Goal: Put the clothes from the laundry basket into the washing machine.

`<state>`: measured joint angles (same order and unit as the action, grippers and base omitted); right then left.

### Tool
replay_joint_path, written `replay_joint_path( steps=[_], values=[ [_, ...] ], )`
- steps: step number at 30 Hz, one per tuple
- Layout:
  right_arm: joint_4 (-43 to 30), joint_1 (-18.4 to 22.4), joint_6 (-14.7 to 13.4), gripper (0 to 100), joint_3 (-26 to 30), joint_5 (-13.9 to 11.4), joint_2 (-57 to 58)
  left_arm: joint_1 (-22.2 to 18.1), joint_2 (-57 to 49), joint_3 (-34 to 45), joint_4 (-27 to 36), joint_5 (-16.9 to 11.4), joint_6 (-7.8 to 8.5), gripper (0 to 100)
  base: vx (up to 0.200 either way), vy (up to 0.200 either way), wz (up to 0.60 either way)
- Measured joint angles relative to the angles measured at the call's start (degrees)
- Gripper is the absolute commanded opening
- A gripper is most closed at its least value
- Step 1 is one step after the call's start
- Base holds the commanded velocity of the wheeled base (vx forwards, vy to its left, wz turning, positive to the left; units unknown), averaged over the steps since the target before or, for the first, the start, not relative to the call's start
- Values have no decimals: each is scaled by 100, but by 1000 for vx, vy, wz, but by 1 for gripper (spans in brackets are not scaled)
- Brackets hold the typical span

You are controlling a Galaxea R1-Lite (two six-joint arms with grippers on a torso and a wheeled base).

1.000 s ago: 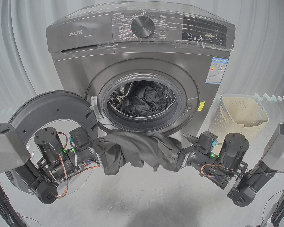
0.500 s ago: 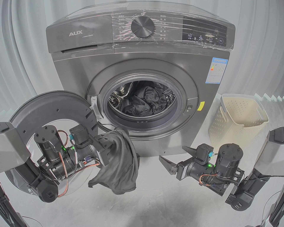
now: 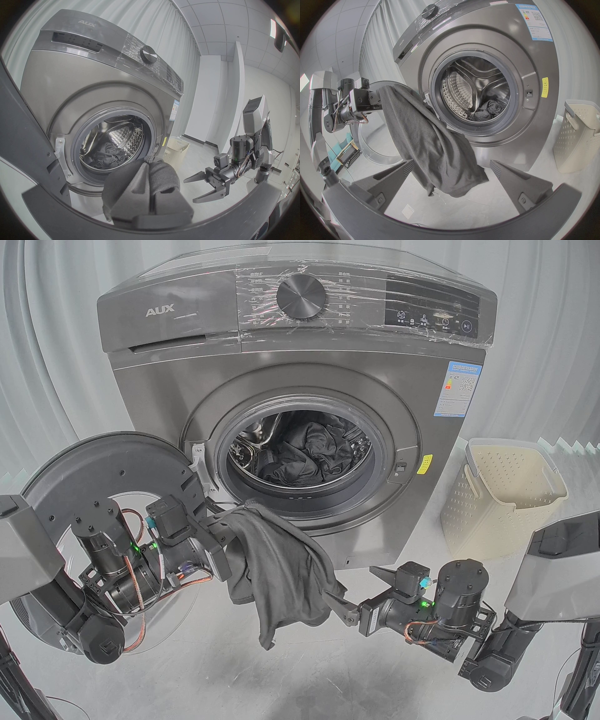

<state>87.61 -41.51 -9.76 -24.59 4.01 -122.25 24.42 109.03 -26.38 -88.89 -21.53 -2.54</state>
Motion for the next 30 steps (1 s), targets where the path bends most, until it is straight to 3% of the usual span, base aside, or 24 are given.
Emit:
replay_joint_path(
  steps=[15,30],
  values=[
    [-27,13,35,100,-591,-401,-658,0,-13,-151,-4,7,-90,0,0,0,0],
    [-99,83,38,100,-1386,-490,-1296,-22,-46,-206,-4,7,-105,0,0,0,0]
  ],
)
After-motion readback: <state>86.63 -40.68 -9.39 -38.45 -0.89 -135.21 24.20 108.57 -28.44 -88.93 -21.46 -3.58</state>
